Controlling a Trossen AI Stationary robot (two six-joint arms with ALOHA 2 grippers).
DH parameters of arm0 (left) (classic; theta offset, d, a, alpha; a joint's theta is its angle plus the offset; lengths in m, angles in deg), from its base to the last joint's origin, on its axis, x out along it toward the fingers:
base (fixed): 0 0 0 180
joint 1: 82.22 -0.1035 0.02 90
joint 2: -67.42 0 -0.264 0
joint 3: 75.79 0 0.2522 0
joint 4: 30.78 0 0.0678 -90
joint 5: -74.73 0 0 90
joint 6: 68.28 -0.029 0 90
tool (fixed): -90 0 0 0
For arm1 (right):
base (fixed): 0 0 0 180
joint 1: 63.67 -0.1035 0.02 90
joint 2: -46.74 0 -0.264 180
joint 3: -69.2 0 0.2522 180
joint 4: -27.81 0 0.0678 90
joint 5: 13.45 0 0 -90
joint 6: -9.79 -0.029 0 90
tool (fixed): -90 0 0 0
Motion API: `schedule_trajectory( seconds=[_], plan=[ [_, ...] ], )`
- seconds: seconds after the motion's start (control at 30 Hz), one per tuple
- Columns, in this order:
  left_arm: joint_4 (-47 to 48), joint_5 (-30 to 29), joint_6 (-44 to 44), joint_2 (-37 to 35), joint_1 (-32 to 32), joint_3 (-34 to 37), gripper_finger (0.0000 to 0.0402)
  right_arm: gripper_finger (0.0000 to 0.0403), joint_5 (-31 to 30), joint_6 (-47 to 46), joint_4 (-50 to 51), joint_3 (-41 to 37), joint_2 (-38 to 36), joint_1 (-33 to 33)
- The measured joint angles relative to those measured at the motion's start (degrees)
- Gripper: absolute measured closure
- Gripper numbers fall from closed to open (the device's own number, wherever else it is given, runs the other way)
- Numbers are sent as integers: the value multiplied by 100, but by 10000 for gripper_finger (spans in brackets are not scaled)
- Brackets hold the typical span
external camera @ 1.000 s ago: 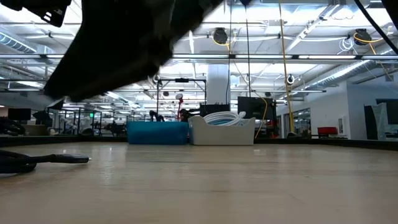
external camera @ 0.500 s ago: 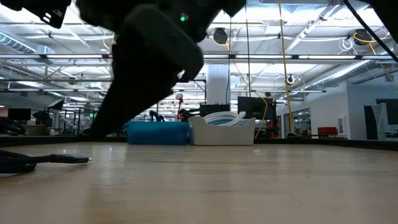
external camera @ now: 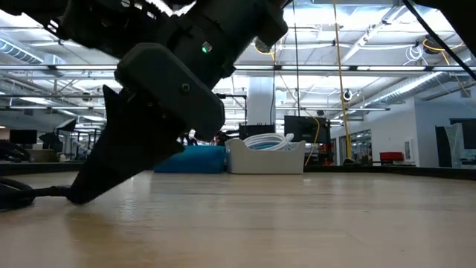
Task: Pick & Place USB Port
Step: Put the black usb cable into the gray bin
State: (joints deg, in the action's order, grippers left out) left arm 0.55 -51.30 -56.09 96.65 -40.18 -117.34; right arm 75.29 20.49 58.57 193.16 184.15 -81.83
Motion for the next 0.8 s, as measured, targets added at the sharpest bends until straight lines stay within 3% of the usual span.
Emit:
schedule_trajectory(
  seconds=[0.6, 0.8],
  plan=[
    [71, 16, 80, 0, 0, 0, 380, 195, 157, 64, -46, 380, -44, -83],
    [71, 14, 100, 0, 0, 0, 380, 204, 779, -263, -212, 385, 190, 51]
  ],
)
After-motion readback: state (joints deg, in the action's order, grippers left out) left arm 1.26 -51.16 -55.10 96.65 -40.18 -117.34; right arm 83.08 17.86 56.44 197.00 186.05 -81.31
